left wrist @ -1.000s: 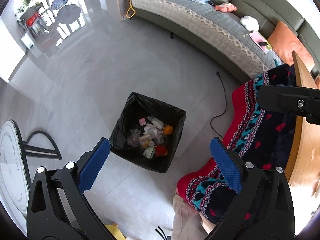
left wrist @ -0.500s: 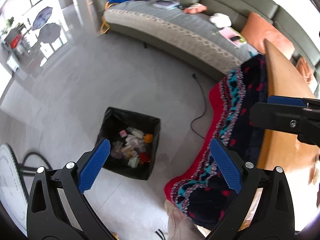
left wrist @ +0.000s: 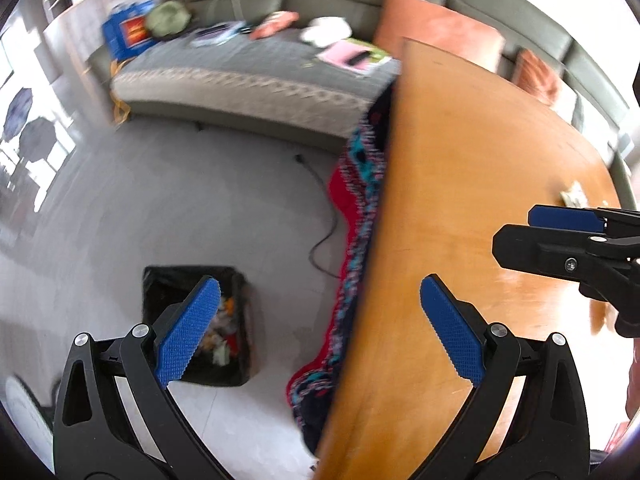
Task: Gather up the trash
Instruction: 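Swing both open tools back toward the table, then grasp the seasoning packet with the left tool while the right tool grasps the small white cup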
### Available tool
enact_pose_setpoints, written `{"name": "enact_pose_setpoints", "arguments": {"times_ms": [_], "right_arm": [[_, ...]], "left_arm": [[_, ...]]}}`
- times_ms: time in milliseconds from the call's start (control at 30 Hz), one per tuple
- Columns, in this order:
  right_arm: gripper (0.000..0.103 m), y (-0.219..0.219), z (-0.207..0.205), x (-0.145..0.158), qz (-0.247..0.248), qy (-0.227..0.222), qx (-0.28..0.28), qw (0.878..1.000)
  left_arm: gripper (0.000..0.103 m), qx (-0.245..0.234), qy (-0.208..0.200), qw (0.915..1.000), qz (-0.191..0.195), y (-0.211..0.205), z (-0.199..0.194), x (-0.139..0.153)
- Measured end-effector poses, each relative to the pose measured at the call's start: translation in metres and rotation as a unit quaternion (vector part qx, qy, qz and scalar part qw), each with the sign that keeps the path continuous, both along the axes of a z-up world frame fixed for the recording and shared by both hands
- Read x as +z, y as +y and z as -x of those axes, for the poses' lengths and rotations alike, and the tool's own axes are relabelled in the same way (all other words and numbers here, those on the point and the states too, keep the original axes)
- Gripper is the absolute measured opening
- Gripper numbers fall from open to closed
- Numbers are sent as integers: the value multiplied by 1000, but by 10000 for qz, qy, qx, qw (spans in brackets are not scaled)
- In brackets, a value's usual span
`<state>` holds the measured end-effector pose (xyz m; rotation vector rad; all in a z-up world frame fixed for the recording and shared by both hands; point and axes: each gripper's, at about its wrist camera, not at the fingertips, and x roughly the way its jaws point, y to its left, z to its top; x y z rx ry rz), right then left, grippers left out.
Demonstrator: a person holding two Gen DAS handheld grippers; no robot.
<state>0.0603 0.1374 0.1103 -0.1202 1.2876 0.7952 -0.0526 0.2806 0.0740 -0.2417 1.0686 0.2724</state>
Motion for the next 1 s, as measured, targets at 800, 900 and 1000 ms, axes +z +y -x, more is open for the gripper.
{"name": "enact_pose_setpoints", "arguments": {"times_ms": [800, 900, 1000], "right_arm": [[76, -255, -76, -32, 388, 188, -1871, 9814], [75, -281, -87, -42, 492, 325, -2047, 9771], [70, -299, -95, -55, 542, 572, -2180, 9728]], "left_arm": [[97, -2263, 128, 9739, 87, -229, -120, -1], [97, -2505, 184, 9678, 171, -246, -133, -3], [97, -2663, 283, 9634, 140, -259, -145, -6]]}}
